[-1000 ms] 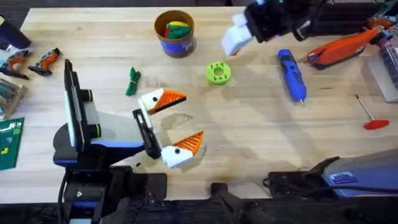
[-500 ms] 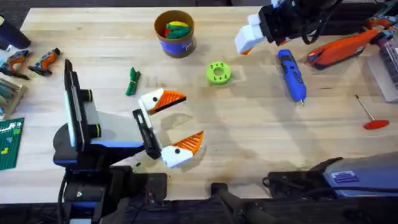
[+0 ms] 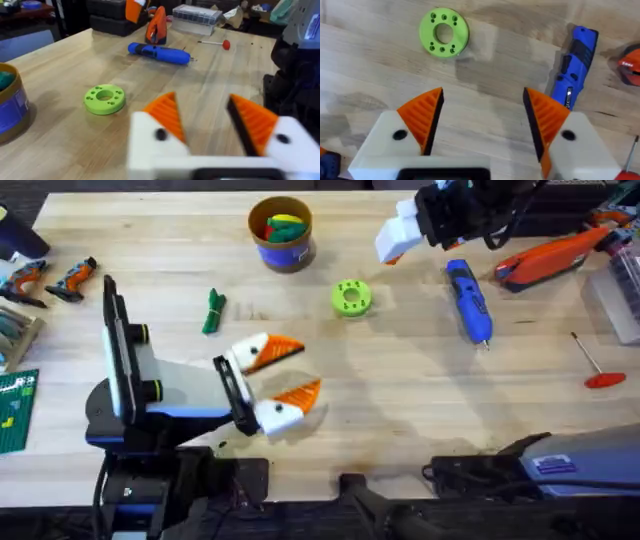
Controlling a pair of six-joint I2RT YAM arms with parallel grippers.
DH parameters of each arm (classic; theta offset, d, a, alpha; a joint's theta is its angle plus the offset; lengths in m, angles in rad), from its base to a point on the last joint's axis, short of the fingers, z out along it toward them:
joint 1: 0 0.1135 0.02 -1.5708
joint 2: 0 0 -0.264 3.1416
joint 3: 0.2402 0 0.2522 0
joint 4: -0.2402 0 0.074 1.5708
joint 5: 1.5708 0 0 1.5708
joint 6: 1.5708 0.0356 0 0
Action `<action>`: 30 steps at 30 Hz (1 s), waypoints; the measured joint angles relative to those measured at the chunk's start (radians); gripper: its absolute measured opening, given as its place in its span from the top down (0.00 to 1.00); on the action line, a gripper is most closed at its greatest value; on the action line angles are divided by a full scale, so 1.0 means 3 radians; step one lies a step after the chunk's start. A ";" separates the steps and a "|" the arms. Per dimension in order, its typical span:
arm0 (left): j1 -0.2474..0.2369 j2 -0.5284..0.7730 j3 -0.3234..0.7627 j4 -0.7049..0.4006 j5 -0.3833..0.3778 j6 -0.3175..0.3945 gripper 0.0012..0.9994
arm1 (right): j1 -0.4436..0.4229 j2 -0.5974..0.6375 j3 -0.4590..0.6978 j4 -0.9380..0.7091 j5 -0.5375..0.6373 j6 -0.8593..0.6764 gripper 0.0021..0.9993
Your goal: Pick up the gripper from the table and insert it into the empty holder that is missing its gripper. Then pick up a screw, insert it into the mounting hole, and use the screwdriver to tighten it. Finally, clean up the table by picking up the vegetable and placing it into the bucket.
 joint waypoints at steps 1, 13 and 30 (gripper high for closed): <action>0.0000 0.0000 0.0000 0.0000 0.0000 0.0000 0.60 | 0.0000 0.0000 0.0000 0.0000 0.0000 0.0001 0.07; 0.0000 0.0000 0.0000 0.0000 0.0001 0.0014 1.00 | -0.0034 0.0081 -0.0001 -0.0045 -0.0003 0.0064 0.07; 0.0000 0.0001 0.0000 0.0000 0.0001 0.0014 1.00 | -0.1137 0.0070 -0.0603 0.0164 -0.0422 -0.0008 0.07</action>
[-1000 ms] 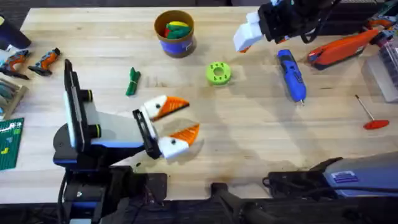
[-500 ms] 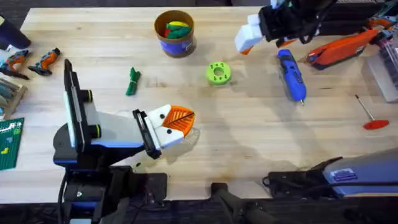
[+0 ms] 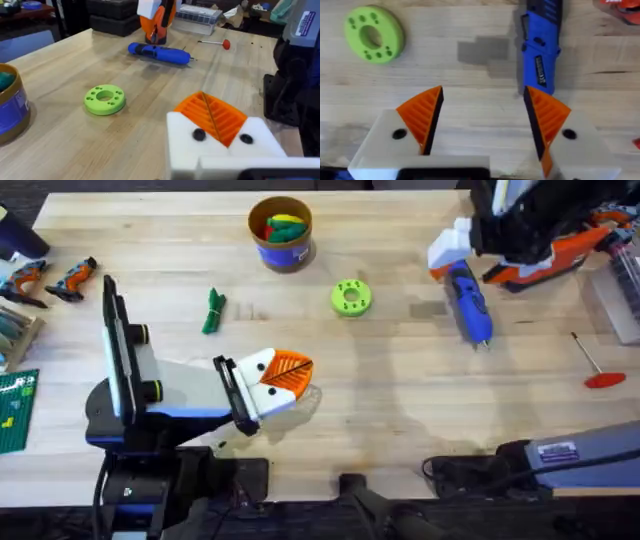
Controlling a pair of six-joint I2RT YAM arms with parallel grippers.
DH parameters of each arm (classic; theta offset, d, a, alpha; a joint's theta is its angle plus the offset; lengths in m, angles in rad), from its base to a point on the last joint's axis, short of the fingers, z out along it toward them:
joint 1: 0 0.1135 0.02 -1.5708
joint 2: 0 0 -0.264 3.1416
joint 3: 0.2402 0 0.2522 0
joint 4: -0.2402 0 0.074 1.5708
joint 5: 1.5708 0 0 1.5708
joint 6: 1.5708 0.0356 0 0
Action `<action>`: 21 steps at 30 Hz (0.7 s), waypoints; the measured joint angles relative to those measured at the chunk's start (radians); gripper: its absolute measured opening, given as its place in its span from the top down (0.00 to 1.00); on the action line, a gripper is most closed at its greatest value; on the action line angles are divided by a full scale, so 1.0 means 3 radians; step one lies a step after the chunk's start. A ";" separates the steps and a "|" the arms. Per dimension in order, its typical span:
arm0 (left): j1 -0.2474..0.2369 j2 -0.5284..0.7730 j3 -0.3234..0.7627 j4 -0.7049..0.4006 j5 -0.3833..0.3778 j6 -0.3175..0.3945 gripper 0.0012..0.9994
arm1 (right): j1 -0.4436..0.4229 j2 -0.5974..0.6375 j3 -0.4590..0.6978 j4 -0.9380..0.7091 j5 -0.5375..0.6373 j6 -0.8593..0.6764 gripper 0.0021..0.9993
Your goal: Pick up the gripper from the table and insert it into the empty holder that is missing its gripper. Then pick up a screw, insert it into the mounting hole, and use the screwdriver to tighten it. Finally, clean up the table by picking up the vegetable and placing it into the bucket.
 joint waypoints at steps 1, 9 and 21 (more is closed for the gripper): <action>0.0000 0.0000 0.0000 0.0000 0.0000 0.0000 1.00 | -0.0054 0.0000 -0.0052 0.0051 -0.0010 -0.0058 0.07; 0.0000 -0.0001 0.0000 0.0000 0.0000 0.0000 1.00 | -0.0416 0.0000 -0.0116 0.0291 -0.0028 -0.0576 0.07; 0.0000 -0.0001 0.0000 0.0000 0.0000 0.0000 1.00 | -0.0605 0.0456 -0.0116 0.0440 0.0061 -0.0885 0.07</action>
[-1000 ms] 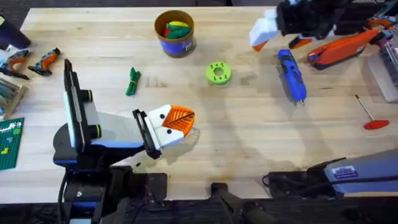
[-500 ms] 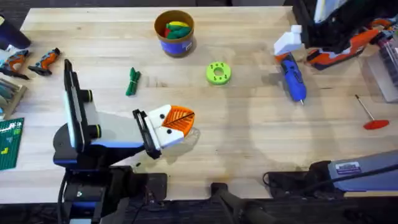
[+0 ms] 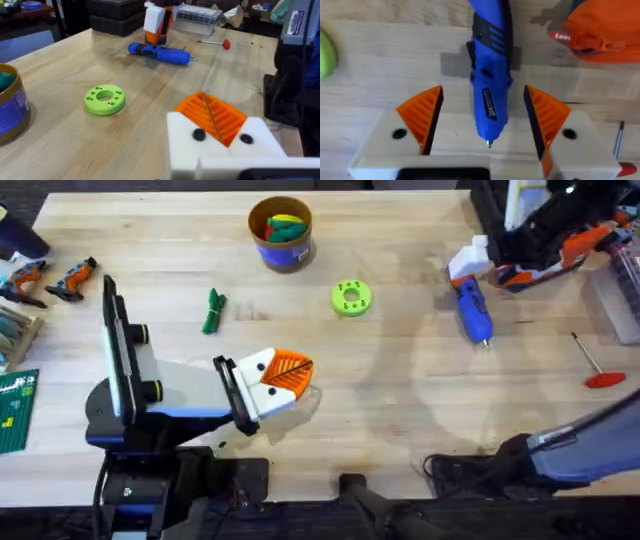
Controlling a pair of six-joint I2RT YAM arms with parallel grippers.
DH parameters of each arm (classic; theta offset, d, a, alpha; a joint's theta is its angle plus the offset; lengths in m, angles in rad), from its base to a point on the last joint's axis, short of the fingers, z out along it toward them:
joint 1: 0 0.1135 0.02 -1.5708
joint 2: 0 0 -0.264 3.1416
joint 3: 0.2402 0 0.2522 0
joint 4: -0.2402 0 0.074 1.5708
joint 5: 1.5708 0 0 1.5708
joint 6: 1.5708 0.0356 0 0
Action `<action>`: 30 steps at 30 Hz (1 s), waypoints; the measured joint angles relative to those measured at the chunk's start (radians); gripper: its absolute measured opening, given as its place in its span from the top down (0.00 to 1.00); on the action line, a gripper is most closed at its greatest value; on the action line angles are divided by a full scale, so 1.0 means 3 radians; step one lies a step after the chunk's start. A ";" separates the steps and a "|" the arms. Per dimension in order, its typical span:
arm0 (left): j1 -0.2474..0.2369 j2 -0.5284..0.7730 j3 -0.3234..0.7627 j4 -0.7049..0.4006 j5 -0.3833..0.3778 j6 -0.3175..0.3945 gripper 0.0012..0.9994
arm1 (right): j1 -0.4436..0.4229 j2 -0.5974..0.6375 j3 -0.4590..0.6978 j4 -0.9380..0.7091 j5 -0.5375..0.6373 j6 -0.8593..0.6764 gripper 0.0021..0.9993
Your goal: Pick up the gripper from the table and insert it into the empty holder that is missing its gripper. Then pick up a screw, insert it into the mounting hole, and use the screwdriver to tighten it. Finally, clean up the table by picking up the vegetable and placing it into the bucket.
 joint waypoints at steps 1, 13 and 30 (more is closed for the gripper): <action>0.0000 0.0000 0.0000 0.0000 0.0000 0.0000 1.00 | 0.0000 0.0048 0.0000 0.0029 0.0021 -0.0009 0.07; 0.0000 0.0001 0.0000 0.0000 0.0000 0.0000 1.00 | 0.0000 0.0418 0.0000 0.0345 0.0114 -0.0021 0.07; 0.0000 0.0000 0.0000 0.0000 0.0000 0.0000 1.00 | 0.0000 0.0580 -0.0001 0.0510 0.0126 -0.0022 0.07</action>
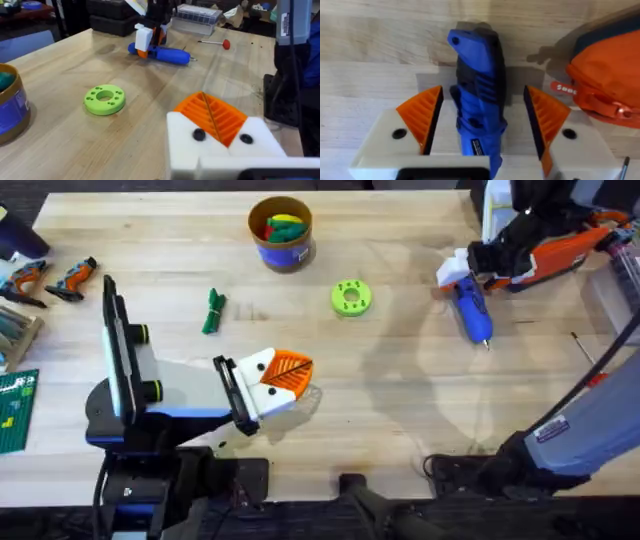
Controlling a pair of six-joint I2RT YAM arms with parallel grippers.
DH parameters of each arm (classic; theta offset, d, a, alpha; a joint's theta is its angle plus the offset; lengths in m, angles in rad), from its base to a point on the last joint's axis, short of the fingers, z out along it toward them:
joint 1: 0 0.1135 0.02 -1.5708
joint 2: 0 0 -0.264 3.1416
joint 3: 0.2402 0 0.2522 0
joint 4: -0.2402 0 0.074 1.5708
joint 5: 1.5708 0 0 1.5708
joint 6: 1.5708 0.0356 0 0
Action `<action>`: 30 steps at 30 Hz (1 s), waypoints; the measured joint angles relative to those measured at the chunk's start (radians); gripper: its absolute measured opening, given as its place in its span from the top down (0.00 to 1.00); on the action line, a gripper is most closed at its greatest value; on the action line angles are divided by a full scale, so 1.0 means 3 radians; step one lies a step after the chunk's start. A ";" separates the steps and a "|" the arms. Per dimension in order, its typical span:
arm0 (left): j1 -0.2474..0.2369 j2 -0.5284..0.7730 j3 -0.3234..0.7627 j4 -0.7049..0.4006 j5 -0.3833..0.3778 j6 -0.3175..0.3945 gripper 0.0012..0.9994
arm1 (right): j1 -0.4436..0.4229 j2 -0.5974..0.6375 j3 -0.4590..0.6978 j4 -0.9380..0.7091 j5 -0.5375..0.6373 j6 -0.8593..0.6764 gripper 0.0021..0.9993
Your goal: Pick up the gripper from the table and insert it into the empty holder that is missing its gripper. Then pick up a screw, insert it into the mounting hole, and use the screwdriver to tighten it. Finally, clean up the table by picking up the vegetable and placing it into the bucket.
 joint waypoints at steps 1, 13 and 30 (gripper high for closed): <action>0.0000 0.0001 0.0000 0.0000 0.0000 0.0000 1.00 | 0.0000 0.0015 0.0000 -0.0004 0.0000 0.0000 0.07; 0.0000 0.0001 0.0000 0.0000 0.0000 0.0000 1.00 | 0.0010 0.0106 0.0003 0.0008 0.0024 0.0000 0.08; 0.0000 0.0001 0.0000 0.0000 0.0000 0.0000 1.00 | 0.0009 0.0120 0.0001 0.0035 0.0084 -0.0037 0.98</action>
